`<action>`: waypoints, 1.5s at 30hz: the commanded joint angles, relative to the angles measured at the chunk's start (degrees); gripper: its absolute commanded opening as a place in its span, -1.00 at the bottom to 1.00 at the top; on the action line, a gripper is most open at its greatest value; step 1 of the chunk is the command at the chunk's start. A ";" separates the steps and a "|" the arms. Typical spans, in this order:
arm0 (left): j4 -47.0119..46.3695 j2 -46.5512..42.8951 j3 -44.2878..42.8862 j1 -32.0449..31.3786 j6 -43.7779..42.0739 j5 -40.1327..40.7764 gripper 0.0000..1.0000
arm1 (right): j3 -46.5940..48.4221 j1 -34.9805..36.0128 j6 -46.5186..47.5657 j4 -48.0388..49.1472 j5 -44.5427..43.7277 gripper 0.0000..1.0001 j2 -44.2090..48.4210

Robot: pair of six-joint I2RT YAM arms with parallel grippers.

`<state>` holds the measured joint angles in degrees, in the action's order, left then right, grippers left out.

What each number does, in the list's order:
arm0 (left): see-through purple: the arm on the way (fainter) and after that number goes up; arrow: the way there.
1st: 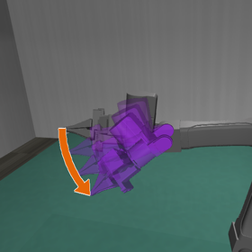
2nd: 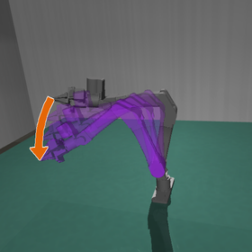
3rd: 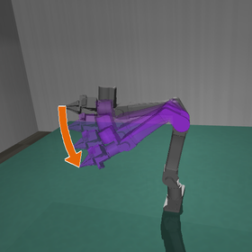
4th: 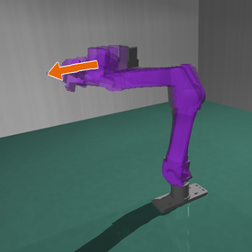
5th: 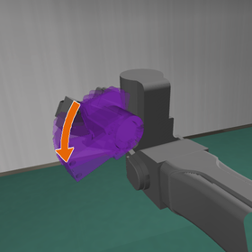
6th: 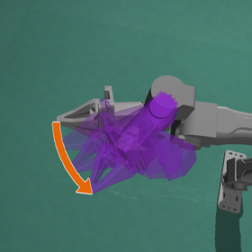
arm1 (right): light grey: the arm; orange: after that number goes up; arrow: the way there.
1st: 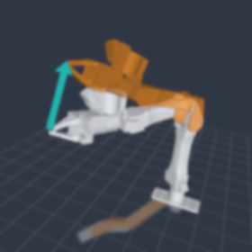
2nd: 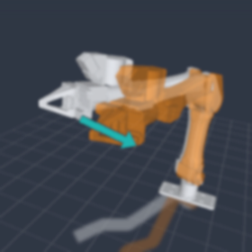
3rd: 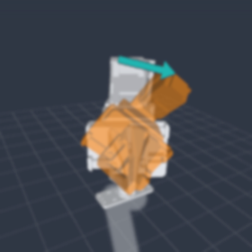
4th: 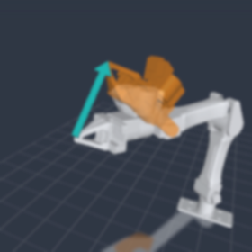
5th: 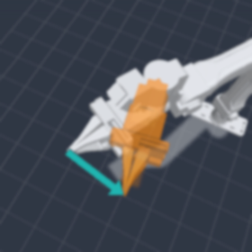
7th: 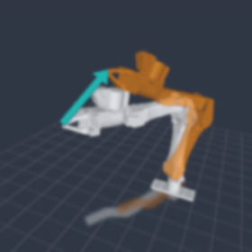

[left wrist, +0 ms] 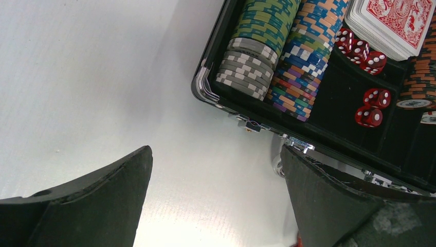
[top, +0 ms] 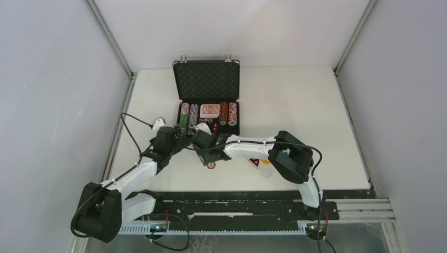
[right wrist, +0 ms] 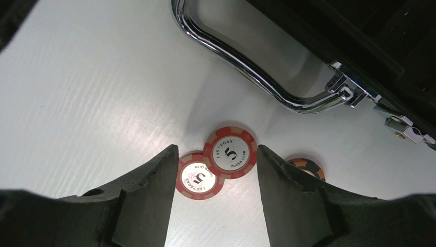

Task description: Pack up texas hold em set

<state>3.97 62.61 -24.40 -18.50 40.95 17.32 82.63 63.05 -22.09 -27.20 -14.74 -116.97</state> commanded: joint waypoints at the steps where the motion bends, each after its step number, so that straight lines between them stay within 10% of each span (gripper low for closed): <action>1: -2.10 -0.12 -3.29 0.34 -0.79 -0.27 0.98 | -0.25 0.13 -1.23 2.35 -1.08 0.31 3.74; 45: -2.21 -0.16 -3.36 0.32 -0.65 -1.15 0.99 | 0.06 -0.14 -3.70 -0.42 -1.01 0.38 -0.75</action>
<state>3.95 62.61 -24.40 -18.50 40.97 16.84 81.80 62.41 -24.60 -27.92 -15.53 -117.36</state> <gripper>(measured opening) 0.993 0.688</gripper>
